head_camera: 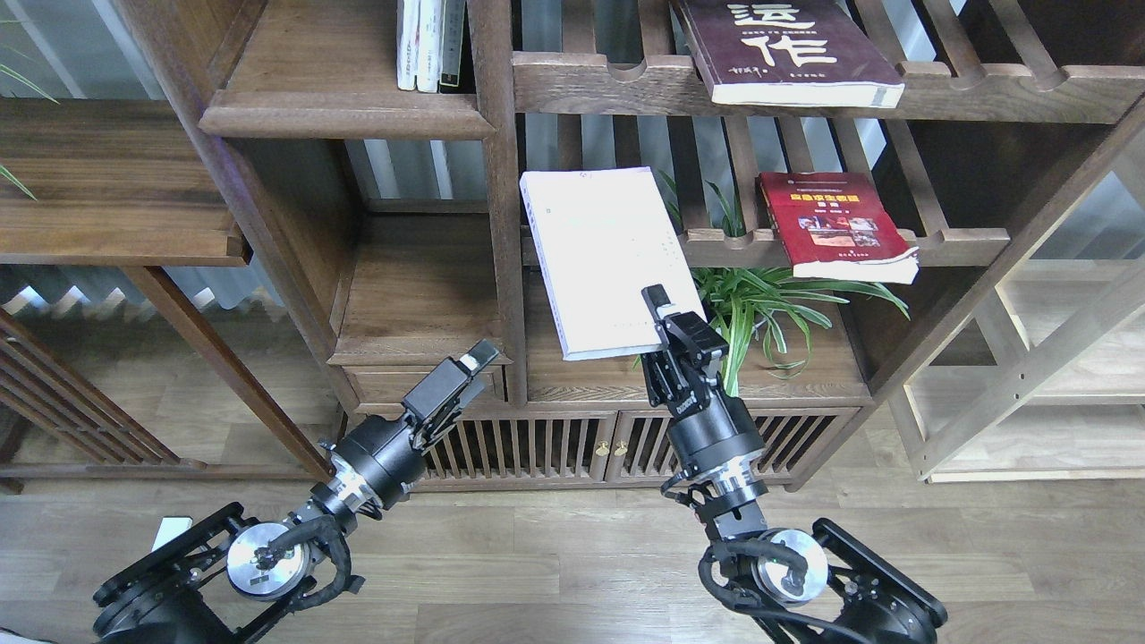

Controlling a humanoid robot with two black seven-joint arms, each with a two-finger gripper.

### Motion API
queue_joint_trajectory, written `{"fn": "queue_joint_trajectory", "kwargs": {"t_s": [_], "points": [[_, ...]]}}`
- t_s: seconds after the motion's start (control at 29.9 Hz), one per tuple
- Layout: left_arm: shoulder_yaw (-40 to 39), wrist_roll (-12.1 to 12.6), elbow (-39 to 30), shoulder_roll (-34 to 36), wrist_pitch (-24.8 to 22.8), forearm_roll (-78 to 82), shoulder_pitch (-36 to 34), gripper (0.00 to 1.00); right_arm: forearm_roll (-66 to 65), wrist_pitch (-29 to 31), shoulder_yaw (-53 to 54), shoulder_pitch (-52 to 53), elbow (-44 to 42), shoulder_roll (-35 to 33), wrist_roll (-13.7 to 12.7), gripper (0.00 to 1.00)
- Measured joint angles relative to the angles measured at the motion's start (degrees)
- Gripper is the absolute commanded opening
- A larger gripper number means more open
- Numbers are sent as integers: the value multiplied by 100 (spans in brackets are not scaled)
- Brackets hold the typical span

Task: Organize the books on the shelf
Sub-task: 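Pull the white book off the shelf toward the robot with right gripper, then grasp the white book with the left gripper from the right gripper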

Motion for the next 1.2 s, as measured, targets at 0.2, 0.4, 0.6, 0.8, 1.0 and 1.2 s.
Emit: {"fn": "queue_joint_trajectory", "kwargs": {"t_s": [0.2,0.4,0.6,0.8,1.0,1.2], "points": [[-101,0,-79,50,0,-46,-33,98,-19,0,-123,-102,0,-29,-9,4],[-115,16,-96,224,0,-82,-81,94,-201,0,-313,-178,-10,-32,-87,4],[-84,40,-277,439,3,-349,-85,94,-422,0,-453,-395,-43,-27,-223,4],[-6,36,-469,678,4,-406,-73,92,-558,0,-583,-489,-48,28,-342,4],[132,37,-492,693,4,-416,-61,89,-717,0,-735,-454,-122,165,-360,4],[379,55,-513,674,2,-416,-80,82,-809,0,-742,-433,-175,265,-375,4]]}}
